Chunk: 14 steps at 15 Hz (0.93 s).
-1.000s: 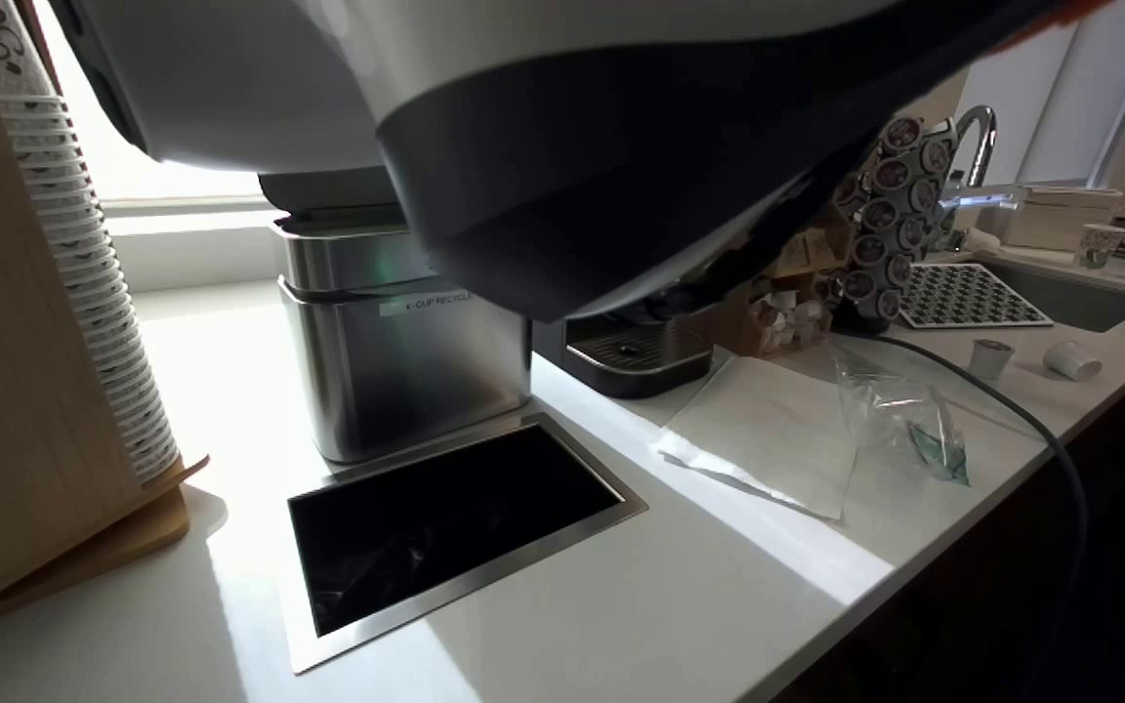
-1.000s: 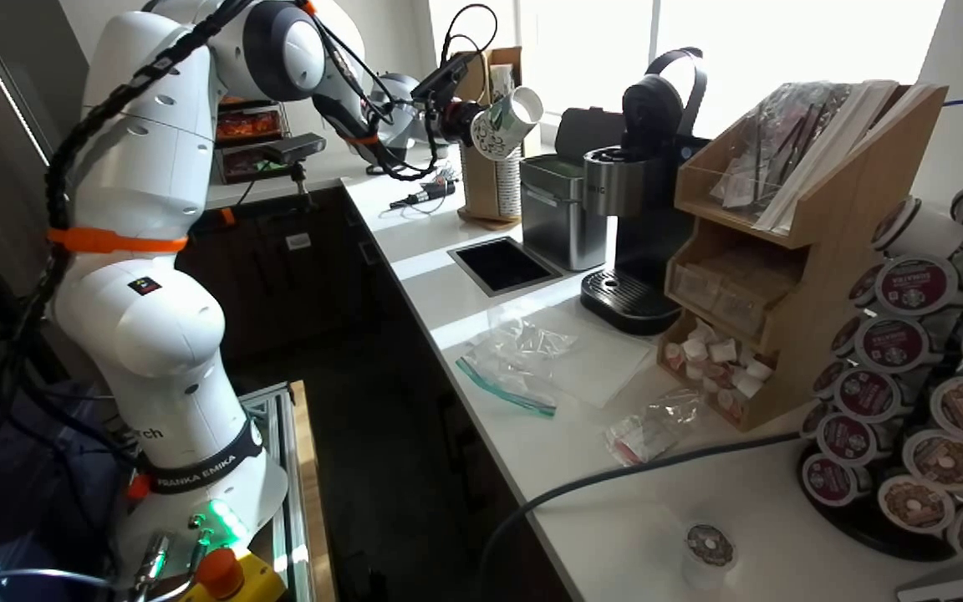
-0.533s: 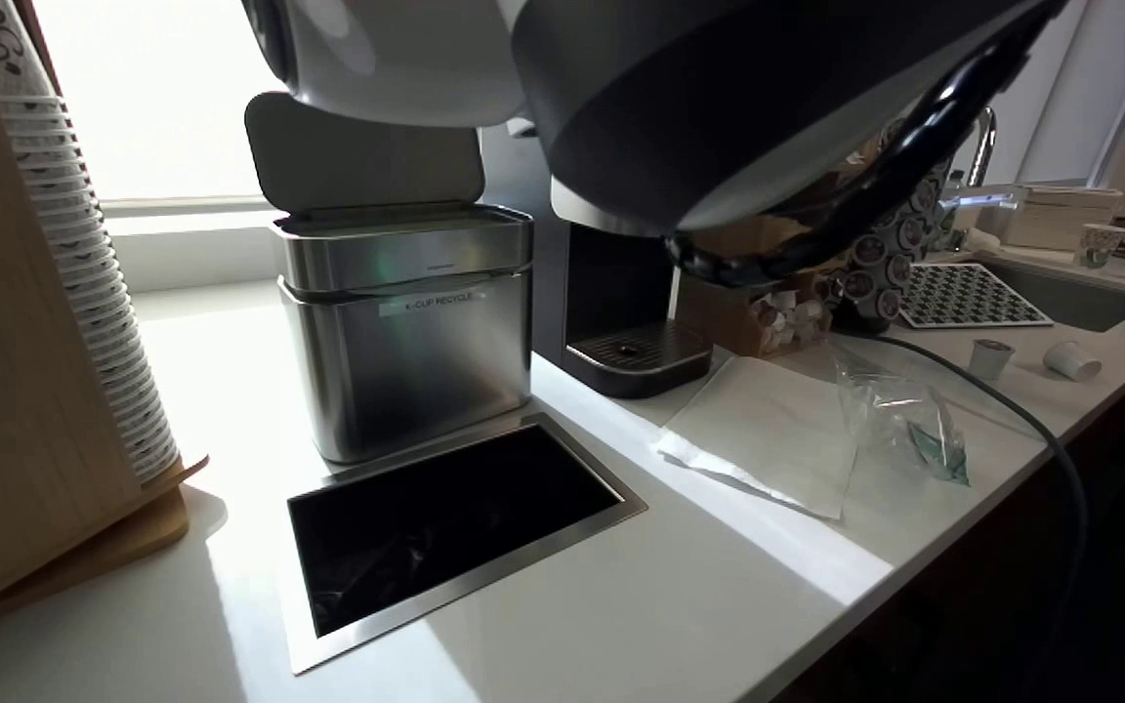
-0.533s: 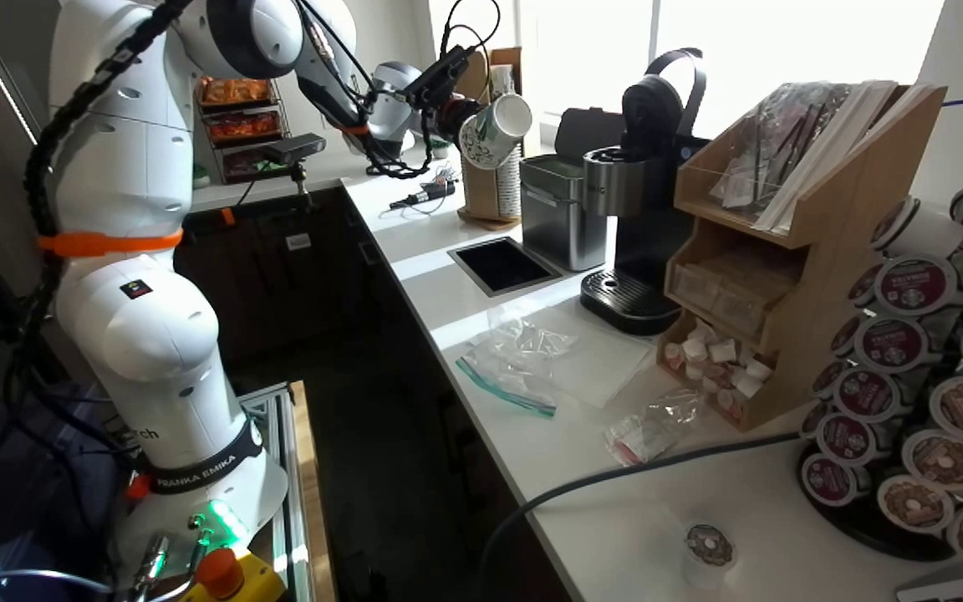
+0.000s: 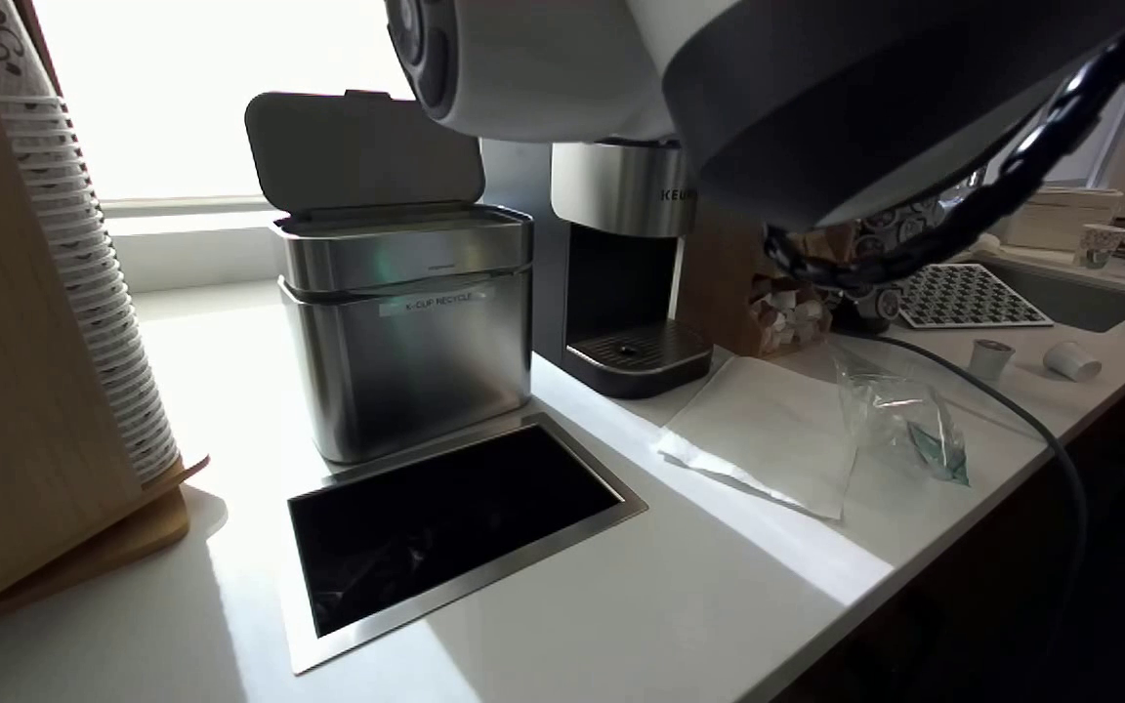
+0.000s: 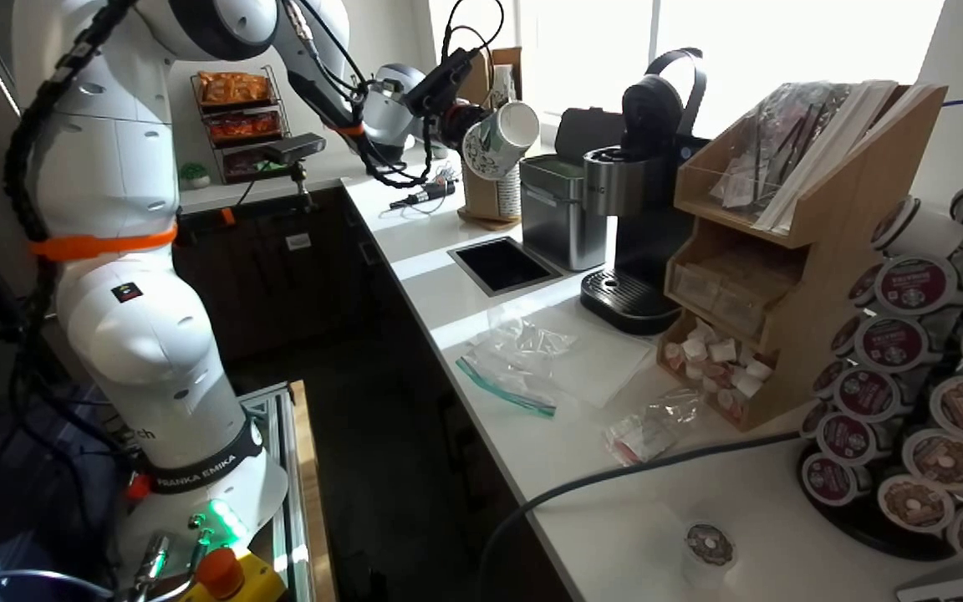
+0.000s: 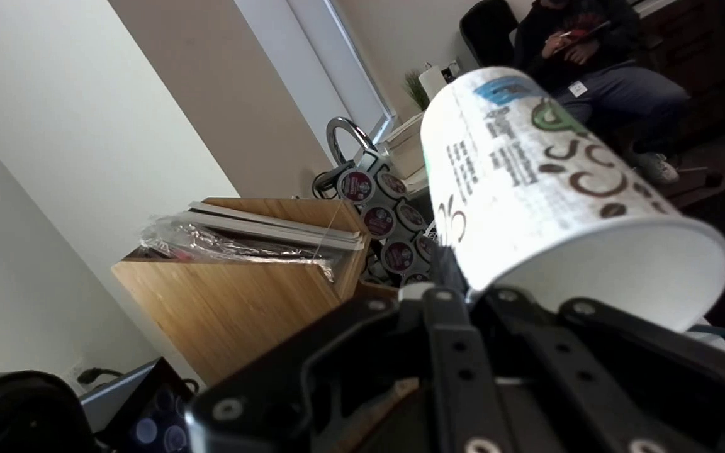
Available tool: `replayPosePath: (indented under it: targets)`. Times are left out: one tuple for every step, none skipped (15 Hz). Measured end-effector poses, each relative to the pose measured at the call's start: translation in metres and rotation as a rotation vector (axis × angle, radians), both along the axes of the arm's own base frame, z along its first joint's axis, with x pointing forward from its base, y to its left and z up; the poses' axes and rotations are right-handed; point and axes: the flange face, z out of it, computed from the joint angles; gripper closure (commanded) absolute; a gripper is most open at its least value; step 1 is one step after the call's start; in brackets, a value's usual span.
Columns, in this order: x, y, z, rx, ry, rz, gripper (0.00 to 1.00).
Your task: Pour the contents of the cup onto the counter
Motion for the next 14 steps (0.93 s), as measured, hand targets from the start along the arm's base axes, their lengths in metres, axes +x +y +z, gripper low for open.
replayPosePath:
  targets:
    - [-0.001, -0.005, -0.005, 0.001, 0.001, 0.011, 0.99]
    - [-0.001, -0.010, -0.010, 0.003, 0.001, 0.025, 0.99]
    - [-0.001, -0.015, -0.015, 0.005, 0.001, 0.040, 0.99]
    - [-0.002, -0.020, -0.019, 0.007, -0.001, 0.054, 0.99]
    - [-0.003, -0.024, -0.023, 0.007, -0.004, 0.067, 0.99]
    - [-0.004, -0.029, -0.026, 0.007, -0.009, 0.080, 0.99]
    - [-0.005, -0.033, -0.029, 0.006, -0.016, 0.093, 0.99]
    - [-0.006, -0.036, -0.031, 0.003, -0.025, 0.109, 0.99]
    - [-0.006, -0.040, -0.032, -0.002, -0.037, 0.125, 0.99]
    - [-0.007, -0.043, -0.034, -0.008, -0.048, 0.142, 0.99]
    - [-0.006, -0.045, -0.034, -0.017, -0.060, 0.161, 0.99]
    - [-0.006, -0.047, -0.035, -0.025, -0.068, 0.179, 0.99]
    - [-0.006, -0.049, -0.036, -0.031, -0.075, 0.197, 0.99]
    - [-0.007, -0.050, -0.037, -0.037, -0.078, 0.210, 0.99]
